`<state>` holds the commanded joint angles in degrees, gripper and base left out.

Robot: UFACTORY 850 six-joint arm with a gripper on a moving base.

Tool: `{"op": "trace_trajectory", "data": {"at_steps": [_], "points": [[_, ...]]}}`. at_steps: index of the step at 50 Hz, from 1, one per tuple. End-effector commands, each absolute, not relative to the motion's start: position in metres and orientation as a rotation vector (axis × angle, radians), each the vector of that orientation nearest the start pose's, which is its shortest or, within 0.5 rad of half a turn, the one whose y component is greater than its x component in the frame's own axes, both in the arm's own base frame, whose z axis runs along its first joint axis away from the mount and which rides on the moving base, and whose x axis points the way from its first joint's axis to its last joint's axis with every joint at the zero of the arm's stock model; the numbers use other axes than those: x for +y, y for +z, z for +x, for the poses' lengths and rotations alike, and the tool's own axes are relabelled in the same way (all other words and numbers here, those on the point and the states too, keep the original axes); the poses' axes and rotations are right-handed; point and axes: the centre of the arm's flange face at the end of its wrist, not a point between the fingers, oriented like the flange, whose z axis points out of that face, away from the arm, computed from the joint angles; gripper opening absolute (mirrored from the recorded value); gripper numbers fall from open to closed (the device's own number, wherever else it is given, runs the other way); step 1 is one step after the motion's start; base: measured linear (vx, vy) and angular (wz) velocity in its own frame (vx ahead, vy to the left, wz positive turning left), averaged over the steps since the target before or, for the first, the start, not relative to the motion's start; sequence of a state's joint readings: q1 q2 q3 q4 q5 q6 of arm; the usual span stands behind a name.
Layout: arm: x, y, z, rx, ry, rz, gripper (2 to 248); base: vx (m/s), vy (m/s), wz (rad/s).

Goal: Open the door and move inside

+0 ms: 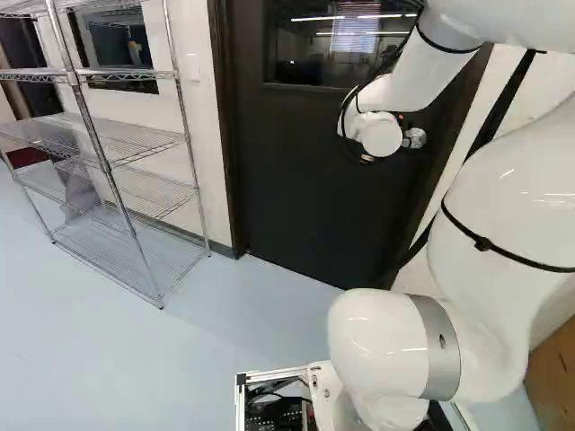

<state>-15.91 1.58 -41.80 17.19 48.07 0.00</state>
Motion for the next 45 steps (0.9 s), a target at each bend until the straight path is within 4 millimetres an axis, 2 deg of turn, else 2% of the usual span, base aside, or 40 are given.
{"op": "trace_trajectory", "data": {"at_steps": [16, 29, 45], "points": [[-0.152, 0.545, 0.463, 0.801, -2.355, -2.245, 247, 0.000, 0.000, 0.000], [-0.154, 0.532, 0.475, 0.787, -2.328, -2.279, 247, 0.000, 0.000, 0.000], [-0.168, 0.514, 0.492, 0.839, -2.293, -2.313, 247, 0.000, 0.000, 0.000]]}}
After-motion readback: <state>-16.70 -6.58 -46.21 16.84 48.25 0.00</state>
